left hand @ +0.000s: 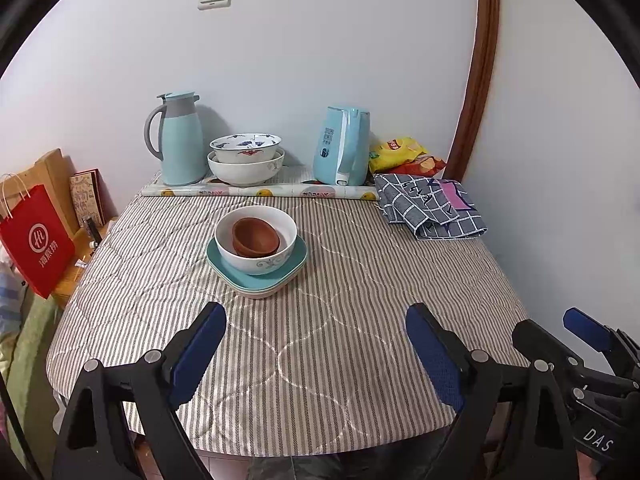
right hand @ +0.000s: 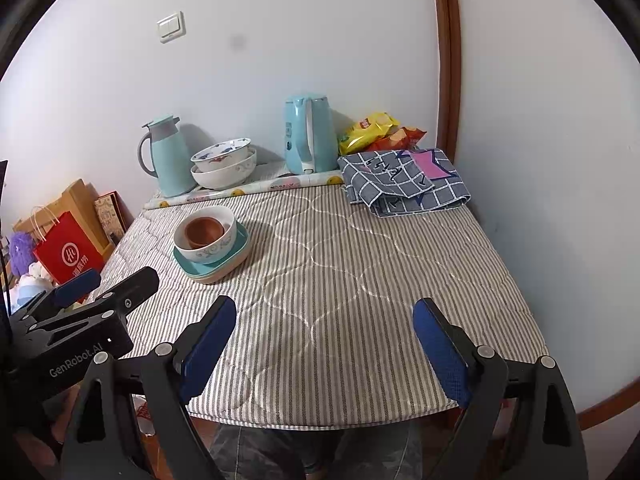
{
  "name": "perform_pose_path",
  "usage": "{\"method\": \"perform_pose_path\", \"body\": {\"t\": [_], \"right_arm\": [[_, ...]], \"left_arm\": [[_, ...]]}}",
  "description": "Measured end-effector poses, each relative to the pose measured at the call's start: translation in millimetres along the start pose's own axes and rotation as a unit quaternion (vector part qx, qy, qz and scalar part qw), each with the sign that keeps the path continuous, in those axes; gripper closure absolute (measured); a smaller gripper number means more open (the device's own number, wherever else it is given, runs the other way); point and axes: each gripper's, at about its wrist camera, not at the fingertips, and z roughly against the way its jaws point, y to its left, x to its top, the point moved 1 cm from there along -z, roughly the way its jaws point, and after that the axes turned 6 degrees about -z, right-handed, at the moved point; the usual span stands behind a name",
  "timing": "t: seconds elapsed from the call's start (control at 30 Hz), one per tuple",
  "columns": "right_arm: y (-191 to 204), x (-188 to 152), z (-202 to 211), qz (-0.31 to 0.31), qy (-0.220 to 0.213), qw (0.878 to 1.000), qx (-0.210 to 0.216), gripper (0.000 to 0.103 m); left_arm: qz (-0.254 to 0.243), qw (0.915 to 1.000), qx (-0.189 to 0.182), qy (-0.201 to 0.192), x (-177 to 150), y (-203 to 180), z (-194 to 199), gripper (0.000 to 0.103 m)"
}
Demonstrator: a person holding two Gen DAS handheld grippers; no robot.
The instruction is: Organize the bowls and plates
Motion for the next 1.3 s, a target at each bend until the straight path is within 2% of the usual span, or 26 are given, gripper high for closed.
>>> {"method": "perform_pose_path", "body": {"t": [1.3], "right_arm": [[1.7,1.9,-1.3,0.005,0.001,1.0,-0.004,0.014]], "left_arm": [[0.004,0.9997,-0.024,0.008,-0.2,-2.3,-9.6,0.012]]}}
